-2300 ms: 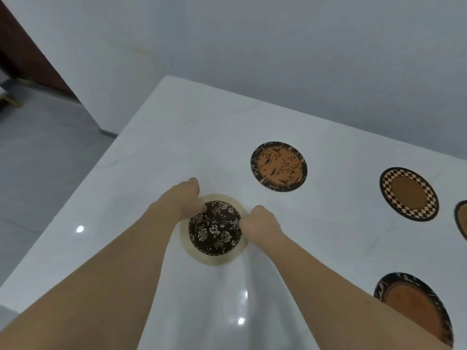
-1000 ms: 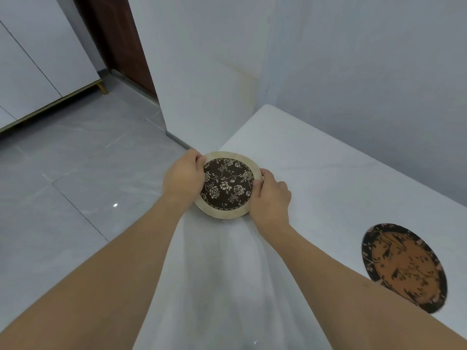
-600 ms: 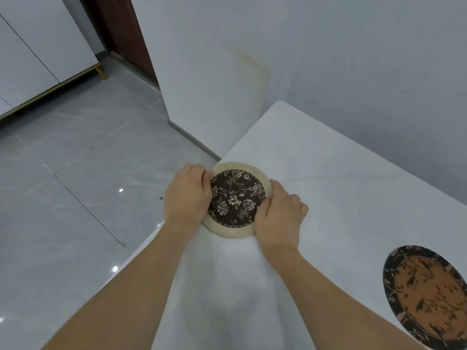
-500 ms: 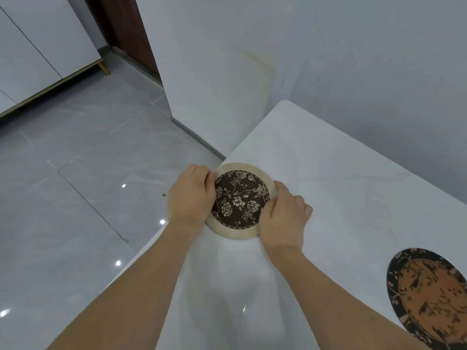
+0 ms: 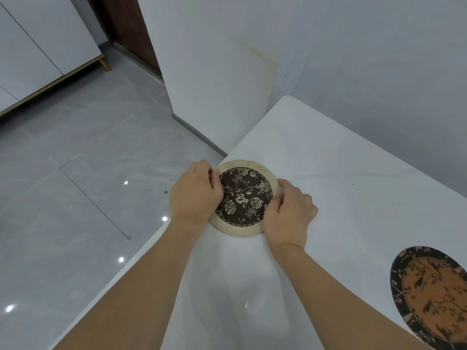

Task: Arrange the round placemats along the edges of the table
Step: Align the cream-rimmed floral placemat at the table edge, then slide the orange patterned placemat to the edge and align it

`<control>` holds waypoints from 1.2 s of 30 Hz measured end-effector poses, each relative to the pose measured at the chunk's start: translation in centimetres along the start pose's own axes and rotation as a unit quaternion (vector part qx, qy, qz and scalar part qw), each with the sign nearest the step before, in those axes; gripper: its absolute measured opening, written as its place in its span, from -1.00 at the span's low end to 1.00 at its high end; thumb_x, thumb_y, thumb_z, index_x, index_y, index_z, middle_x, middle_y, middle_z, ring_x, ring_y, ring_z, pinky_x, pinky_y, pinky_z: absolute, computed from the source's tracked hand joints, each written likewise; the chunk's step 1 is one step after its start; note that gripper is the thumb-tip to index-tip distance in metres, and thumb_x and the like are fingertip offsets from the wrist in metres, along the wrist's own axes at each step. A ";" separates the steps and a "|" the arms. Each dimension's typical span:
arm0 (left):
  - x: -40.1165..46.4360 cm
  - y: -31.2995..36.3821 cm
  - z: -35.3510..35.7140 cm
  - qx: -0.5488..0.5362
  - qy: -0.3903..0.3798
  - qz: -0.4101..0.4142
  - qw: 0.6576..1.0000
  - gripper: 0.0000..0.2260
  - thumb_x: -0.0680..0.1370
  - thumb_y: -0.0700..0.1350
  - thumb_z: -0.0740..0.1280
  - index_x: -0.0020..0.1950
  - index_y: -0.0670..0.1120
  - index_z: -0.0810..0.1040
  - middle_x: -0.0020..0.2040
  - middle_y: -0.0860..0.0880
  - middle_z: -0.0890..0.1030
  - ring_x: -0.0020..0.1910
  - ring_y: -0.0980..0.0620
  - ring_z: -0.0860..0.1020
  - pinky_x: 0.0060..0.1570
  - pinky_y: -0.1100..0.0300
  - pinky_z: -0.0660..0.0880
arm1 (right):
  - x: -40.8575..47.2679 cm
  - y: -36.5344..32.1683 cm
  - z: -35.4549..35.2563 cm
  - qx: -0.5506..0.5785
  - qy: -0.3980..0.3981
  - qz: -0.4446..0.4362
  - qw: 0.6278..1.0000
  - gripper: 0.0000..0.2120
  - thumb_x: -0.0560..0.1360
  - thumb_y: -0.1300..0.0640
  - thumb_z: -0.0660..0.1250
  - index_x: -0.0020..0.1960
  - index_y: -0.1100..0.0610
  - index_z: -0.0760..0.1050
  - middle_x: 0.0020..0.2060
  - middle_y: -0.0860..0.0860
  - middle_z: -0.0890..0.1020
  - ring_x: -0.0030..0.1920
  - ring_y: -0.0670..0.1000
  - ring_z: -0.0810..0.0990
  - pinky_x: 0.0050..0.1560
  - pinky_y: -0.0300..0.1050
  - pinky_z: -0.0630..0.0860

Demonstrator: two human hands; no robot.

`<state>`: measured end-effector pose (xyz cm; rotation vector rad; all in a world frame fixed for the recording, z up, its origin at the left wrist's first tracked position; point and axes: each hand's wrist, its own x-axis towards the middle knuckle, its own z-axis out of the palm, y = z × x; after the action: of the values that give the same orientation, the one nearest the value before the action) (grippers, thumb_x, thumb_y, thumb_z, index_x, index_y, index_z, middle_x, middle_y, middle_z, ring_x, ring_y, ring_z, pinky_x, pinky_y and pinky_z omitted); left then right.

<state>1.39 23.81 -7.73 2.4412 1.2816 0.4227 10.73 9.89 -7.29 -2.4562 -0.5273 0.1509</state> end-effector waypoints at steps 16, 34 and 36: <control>-3.4 2.7 -1.0 0.099 0.124 0.031 0.987 -0.77 0.54 -0.10 0.15 0.06 -0.20 0.49 -0.04 -0.21 0.54 -0.09 -0.21 0.47 -0.10 -0.05 0.36 | -2.9 7.8 -14.2 0.214 -0.082 0.015 0.973 -0.69 0.58 0.26 0.11 0.26 0.11 0.47 0.15 -0.06 0.44 0.07 -0.22 0.44 0.12 -0.47 0.32; -26.1 30.8 2.7 -0.141 -0.162 -0.092 0.972 -0.57 0.54 -0.01 0.27 0.35 -0.16 0.35 0.29 -0.15 0.36 0.26 -0.16 0.38 0.16 -0.01 0.44 | -8.8 28.7 -34.8 0.153 -0.158 0.201 0.955 -0.59 0.56 0.18 0.12 0.41 0.13 0.30 0.27 0.04 0.42 0.12 -0.02 0.40 0.09 -0.13 0.35; -26.0 31.4 3.7 -0.147 -0.182 -0.136 0.963 -0.51 0.52 0.02 0.30 0.37 -0.18 0.32 0.29 -0.18 0.33 0.28 -0.20 0.37 0.18 -0.04 0.41 | -8.2 29.2 -34.2 0.190 -0.166 0.245 0.936 -0.58 0.55 0.18 0.13 0.41 0.12 0.29 0.25 0.04 0.44 0.09 0.01 0.45 0.07 -0.10 0.41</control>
<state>11.57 -15.06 0.07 1.9478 1.2630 0.0749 20.82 -33.49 2.75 -2.1343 0.0029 0.8044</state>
